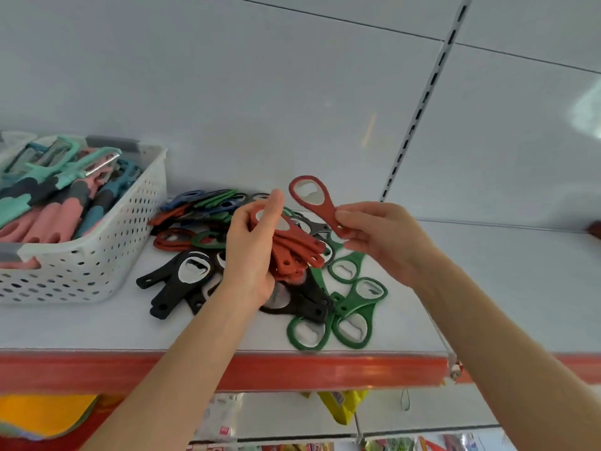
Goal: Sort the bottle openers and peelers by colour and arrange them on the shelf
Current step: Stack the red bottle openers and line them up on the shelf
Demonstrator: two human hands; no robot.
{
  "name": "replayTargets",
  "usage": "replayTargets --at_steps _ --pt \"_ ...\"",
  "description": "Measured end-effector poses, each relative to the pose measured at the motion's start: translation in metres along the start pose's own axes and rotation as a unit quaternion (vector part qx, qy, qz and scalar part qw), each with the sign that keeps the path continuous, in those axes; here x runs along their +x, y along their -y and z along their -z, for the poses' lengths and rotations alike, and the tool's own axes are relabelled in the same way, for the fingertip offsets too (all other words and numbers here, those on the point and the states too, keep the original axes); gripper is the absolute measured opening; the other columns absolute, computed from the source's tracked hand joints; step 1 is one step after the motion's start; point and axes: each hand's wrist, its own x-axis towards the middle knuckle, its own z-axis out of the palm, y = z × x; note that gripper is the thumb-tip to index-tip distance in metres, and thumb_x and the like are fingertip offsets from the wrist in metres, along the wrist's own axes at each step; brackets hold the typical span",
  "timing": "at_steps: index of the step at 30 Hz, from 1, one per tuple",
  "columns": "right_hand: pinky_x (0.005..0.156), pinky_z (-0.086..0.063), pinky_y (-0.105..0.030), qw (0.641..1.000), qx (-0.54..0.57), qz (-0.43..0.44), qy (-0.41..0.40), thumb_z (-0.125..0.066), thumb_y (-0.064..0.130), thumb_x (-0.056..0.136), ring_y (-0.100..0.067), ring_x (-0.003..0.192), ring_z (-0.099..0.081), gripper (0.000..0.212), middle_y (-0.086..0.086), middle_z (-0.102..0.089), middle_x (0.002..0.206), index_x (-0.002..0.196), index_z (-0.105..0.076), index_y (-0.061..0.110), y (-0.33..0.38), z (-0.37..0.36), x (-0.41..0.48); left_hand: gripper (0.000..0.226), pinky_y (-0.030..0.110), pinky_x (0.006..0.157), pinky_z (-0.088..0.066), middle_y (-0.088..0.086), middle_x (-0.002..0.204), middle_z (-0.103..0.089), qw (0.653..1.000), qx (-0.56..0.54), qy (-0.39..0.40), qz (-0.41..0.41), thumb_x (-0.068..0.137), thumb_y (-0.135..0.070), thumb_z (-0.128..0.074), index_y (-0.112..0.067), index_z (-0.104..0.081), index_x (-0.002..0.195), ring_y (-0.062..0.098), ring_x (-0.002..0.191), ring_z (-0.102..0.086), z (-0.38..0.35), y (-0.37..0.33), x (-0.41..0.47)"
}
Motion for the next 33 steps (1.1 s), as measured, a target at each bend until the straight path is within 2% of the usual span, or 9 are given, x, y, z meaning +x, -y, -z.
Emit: replayTargets --at_steps 3,6,11,15,20,22,27,30,33 --pt "0.067 -0.05 -0.018 0.99 -0.126 0.057 -0.007 -0.06 0.01 0.086 -0.006 0.07 -0.061 0.012 0.002 -0.068 0.075 0.081 -0.069 0.017 -0.006 -0.018 -0.023 0.032 0.029 0.048 -0.053 0.005 0.089 -0.062 1.0 -0.005 0.017 -0.007 0.082 -0.032 -0.064 -0.014 -0.052 0.106 0.012 0.063 -0.066 -0.012 0.006 -0.007" --pt "0.073 -0.05 -0.021 0.988 -0.111 0.096 -0.049 -0.058 0.015 0.088 -0.007 0.077 -0.06 0.011 0.005 -0.067 0.082 0.087 -0.067 0.022 -0.015 -0.02 -0.033 0.02 0.024 0.043 -0.049 0.002 0.084 -0.058 1.0 0.006 0.008 -0.027 0.086 -0.013 -0.06 -0.017 -0.052 0.104 0.009 0.057 -0.063 -0.019 0.01 -0.01" --pt "0.083 -0.053 -0.037 0.993 0.068 -0.052 0.08 -0.049 0.03 0.093 -0.02 0.081 -0.064 0.029 -0.001 -0.063 0.092 0.117 -0.055 0.014 -0.022 0.003 -0.037 0.03 0.031 0.068 -0.051 -0.004 0.095 -0.057 0.994 0.002 -0.015 -0.106 0.086 -0.011 -0.057 -0.027 -0.05 0.111 0.015 0.083 -0.058 -0.052 0.023 -0.015" --pt "0.077 -0.057 -0.036 0.988 0.128 -0.024 0.084 -0.057 0.016 0.089 -0.022 0.074 -0.067 0.025 -0.007 -0.065 0.087 0.112 -0.056 0.006 -0.017 0.046 -0.035 0.042 0.036 0.084 -0.053 -0.004 0.111 -0.054 0.993 -0.005 0.006 -0.115 0.088 -0.017 -0.057 -0.033 -0.042 0.123 0.017 0.099 -0.058 -0.1 0.042 -0.018" --pt "0.072 -0.058 -0.026 0.999 0.008 0.034 0.014 -0.066 0.002 0.08 -0.017 0.077 -0.068 0.026 -0.009 -0.067 0.091 0.103 -0.055 0.008 -0.017 0.137 -0.031 0.037 0.019 0.066 -0.052 0.0 0.1 -0.059 0.992 0.049 0.064 -0.094 0.08 -0.016 -0.067 -0.016 -0.049 0.113 0.013 0.088 -0.06 -0.173 0.076 -0.016" --pt "0.068 -0.057 -0.023 0.995 -0.087 0.055 0.011 -0.067 0.001 0.079 -0.012 0.071 -0.065 0.027 -0.007 -0.066 0.085 0.102 -0.056 0.009 -0.019 0.182 -0.028 0.043 0.025 0.073 -0.053 0.004 0.1 -0.062 0.986 0.101 0.1 -0.084 0.067 -0.023 -0.074 -0.017 -0.052 0.104 0.017 0.09 -0.062 -0.196 0.091 -0.01" --pt "0.066 -0.04 -0.01 0.896 -0.416 0.158 -0.006 -0.067 0.009 0.078 -0.008 0.077 -0.055 0.032 0.005 -0.061 0.091 0.104 -0.056 0.026 -0.041 0.283 -0.004 0.045 0.026 0.084 -0.052 0.004 0.098 -0.064 0.941 0.247 0.217 -0.084 0.07 -0.01 -0.078 -0.015 -0.054 0.107 0.014 0.089 -0.062 -0.237 0.131 -0.001" --pt "0.072 -0.036 -0.009 0.851 -0.485 0.202 0.023 -0.065 0.004 0.08 -0.014 0.088 -0.052 0.036 -0.004 -0.056 0.103 0.114 -0.059 0.014 -0.065 0.312 0.007 0.036 0.024 0.083 -0.048 0.001 0.098 -0.063 0.878 0.383 0.255 -0.129 0.071 -0.011 -0.077 -0.019 -0.055 0.1 0.014 0.09 -0.06 -0.248 0.16 0.002" --pt "0.078 -0.035 -0.012 0.855 -0.486 0.173 0.052 -0.062 0.007 0.082 -0.019 0.1 -0.053 0.041 -0.005 -0.053 0.113 0.122 -0.055 0.013 -0.089 0.322 0.006 0.034 0.026 0.085 -0.045 -0.002 0.099 -0.061 0.845 0.448 0.259 -0.133 0.073 -0.017 -0.076 -0.02 -0.055 0.099 0.015 0.094 -0.059 -0.251 0.183 0.003"
